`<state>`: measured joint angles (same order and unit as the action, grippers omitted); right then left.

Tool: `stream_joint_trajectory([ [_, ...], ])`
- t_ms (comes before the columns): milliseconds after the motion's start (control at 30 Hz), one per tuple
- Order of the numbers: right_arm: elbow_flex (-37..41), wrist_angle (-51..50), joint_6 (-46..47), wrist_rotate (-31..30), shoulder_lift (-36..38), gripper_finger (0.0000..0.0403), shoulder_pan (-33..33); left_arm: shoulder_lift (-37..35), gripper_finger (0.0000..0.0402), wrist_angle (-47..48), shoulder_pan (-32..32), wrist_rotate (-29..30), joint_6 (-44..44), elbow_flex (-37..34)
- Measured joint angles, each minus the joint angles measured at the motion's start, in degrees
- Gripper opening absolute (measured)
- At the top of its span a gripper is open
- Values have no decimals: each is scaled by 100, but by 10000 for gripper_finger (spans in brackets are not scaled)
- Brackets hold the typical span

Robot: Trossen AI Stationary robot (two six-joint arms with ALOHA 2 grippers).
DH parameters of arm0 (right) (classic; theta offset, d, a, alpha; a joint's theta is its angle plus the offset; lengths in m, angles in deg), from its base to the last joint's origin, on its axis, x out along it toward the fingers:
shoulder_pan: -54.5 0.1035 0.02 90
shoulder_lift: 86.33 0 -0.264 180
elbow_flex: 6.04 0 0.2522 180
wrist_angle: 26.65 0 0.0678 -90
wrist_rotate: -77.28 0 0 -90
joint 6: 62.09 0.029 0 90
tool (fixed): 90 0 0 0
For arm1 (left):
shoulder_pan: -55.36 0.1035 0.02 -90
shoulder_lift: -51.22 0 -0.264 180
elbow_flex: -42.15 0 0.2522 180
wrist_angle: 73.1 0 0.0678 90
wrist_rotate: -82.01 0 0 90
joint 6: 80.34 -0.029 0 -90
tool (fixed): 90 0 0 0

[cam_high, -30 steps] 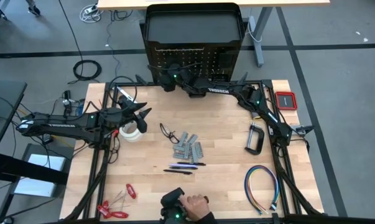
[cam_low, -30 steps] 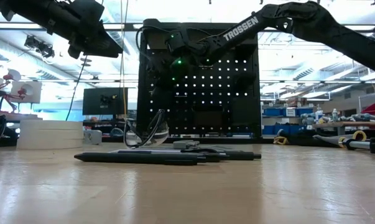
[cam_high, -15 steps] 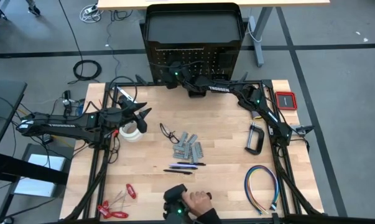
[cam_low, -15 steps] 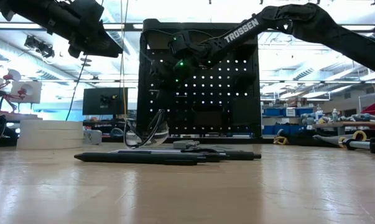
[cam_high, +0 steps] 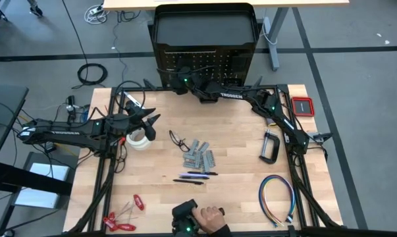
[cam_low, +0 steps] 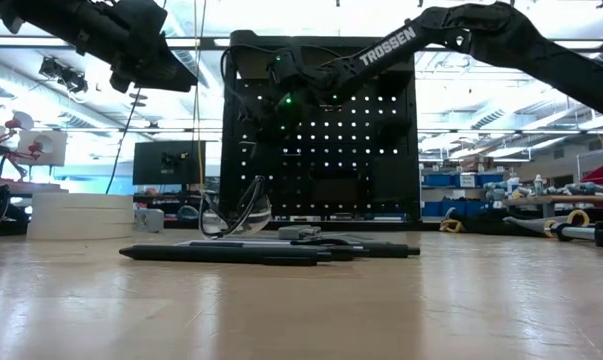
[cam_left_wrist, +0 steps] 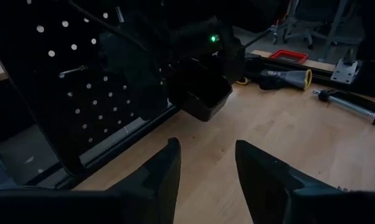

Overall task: Hang tools onto peg board
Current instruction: Adjust the binder clip on the peg board

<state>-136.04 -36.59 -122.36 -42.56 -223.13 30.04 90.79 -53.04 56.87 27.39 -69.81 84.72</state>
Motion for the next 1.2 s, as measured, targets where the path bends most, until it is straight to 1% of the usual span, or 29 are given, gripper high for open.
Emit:
stream_joint_trajectory([
  [400,-12,-126,-128,-75,0,11,87,0,158,-69,1,0,0,0],
  [633,-31,-378,147,149,23,11,80,0,158,-64,-1,0,0,0],
  [767,-22,-439,355,450,62,11,65,0,158,-64,0,0,10,0],
  [1067,-9,-481,177,669,97,12,-10,0,158,-69,-1,-2,14,0],
  [1200,0,-546,18,701,137,33,12,0,158,-69,1,-1,4,0],
])
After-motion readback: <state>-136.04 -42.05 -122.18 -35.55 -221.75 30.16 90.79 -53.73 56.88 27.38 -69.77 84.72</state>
